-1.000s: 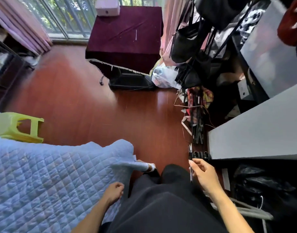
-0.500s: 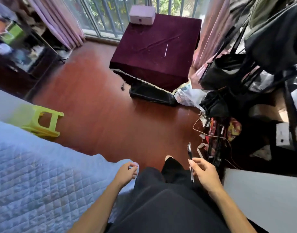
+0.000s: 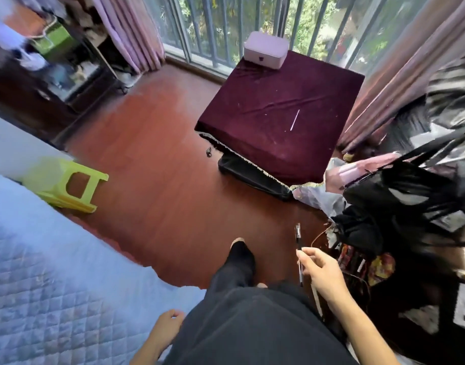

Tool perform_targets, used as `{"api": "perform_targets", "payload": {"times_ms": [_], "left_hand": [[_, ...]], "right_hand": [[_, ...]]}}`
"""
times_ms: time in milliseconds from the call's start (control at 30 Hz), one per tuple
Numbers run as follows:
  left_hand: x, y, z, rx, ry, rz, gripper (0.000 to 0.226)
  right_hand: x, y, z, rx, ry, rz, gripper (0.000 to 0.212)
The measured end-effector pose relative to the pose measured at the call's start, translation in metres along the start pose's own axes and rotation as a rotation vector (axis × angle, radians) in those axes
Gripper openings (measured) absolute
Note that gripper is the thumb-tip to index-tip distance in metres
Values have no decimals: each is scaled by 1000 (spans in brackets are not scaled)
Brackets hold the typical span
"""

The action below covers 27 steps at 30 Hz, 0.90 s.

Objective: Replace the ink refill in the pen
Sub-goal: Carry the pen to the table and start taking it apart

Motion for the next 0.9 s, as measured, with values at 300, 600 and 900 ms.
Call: {"api": "perform_targets", "payload": {"times_ms": [300, 600, 900], "left_hand": [[-195, 103, 82, 45, -185, -131, 18], [-353, 179, 145, 19, -294, -179, 11], [-359, 217, 187, 19, -141, 15, 14]], "right_hand": [[79, -33, 93, -39, 30, 46, 12], [129, -55, 209, -26, -4, 106, 12], [189, -58, 317, -53, -18, 105, 12]]}}
Point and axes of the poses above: each hand's wrist, its own z-axis towards the middle knuckle, its own y-axis out of the back of the hand, x = y × z, the point moved 9 cm from there along z, towards the middle knuckle, and after that the axes turned 9 degrees about z, right-handed, at the moved point
